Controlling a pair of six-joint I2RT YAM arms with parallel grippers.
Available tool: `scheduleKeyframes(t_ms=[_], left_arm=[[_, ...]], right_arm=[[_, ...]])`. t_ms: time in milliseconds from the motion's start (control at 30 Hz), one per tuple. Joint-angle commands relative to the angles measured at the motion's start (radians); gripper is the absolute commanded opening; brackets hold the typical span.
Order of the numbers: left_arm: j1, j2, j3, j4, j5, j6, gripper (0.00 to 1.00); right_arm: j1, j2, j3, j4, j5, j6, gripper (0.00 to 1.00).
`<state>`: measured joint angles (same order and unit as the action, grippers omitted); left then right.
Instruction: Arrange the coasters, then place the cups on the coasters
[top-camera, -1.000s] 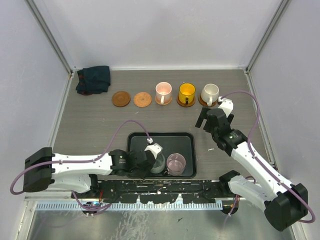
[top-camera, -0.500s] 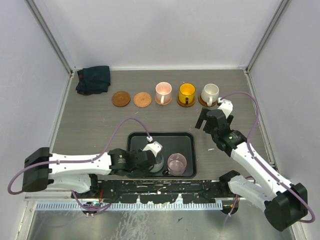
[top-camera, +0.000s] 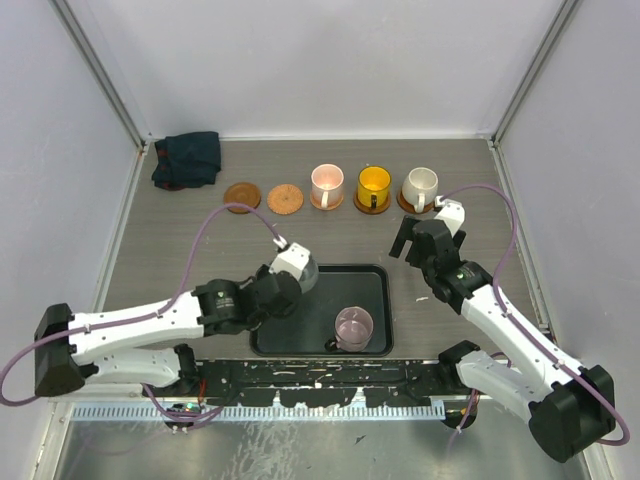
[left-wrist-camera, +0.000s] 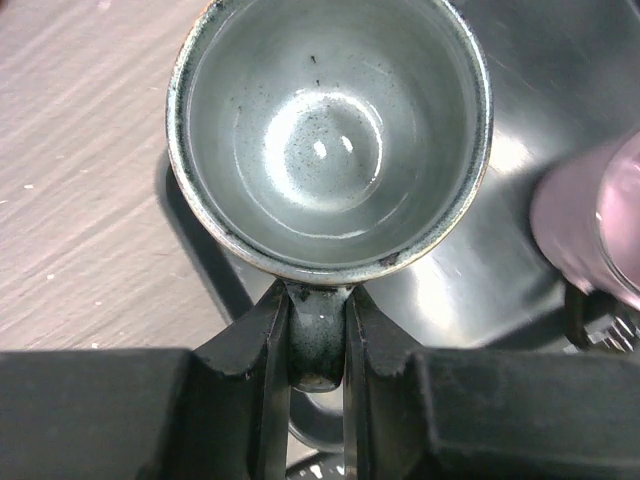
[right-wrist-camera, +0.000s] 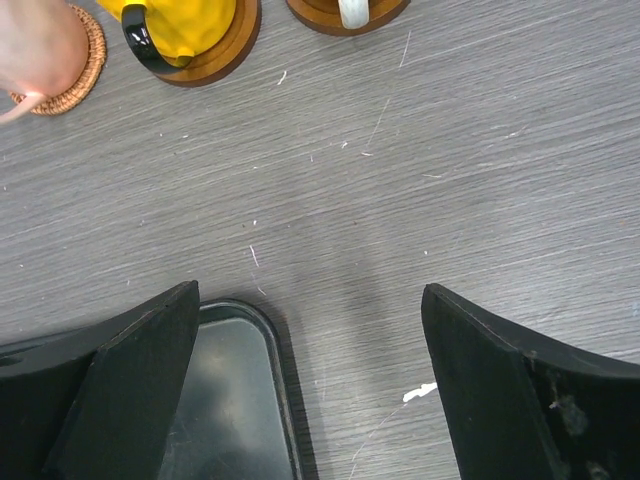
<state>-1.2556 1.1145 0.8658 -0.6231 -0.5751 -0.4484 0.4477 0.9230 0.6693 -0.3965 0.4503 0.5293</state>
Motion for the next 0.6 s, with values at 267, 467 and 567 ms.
scheduleKeyframes(t_ms=[267, 467, 567], left_arm=[[0.581, 0.130, 0.200, 0.338, 0.153, 0.138, 0.00], [0.709, 0.351, 0.355, 0.416, 0.263, 0.151, 0.00], [0.750, 0.453, 0.414, 0.451, 0.291, 0.135, 0.00]], right_arm=[[-0.002, 0.015, 0.006, 0.066, 0.017, -0.036, 0.95], [-0.001, 0.042, 0.018, 0.075, 0.038, -0.056, 0.95], [-0.002, 0.057, 0.020, 0.086, 0.037, -0.063, 0.95]])
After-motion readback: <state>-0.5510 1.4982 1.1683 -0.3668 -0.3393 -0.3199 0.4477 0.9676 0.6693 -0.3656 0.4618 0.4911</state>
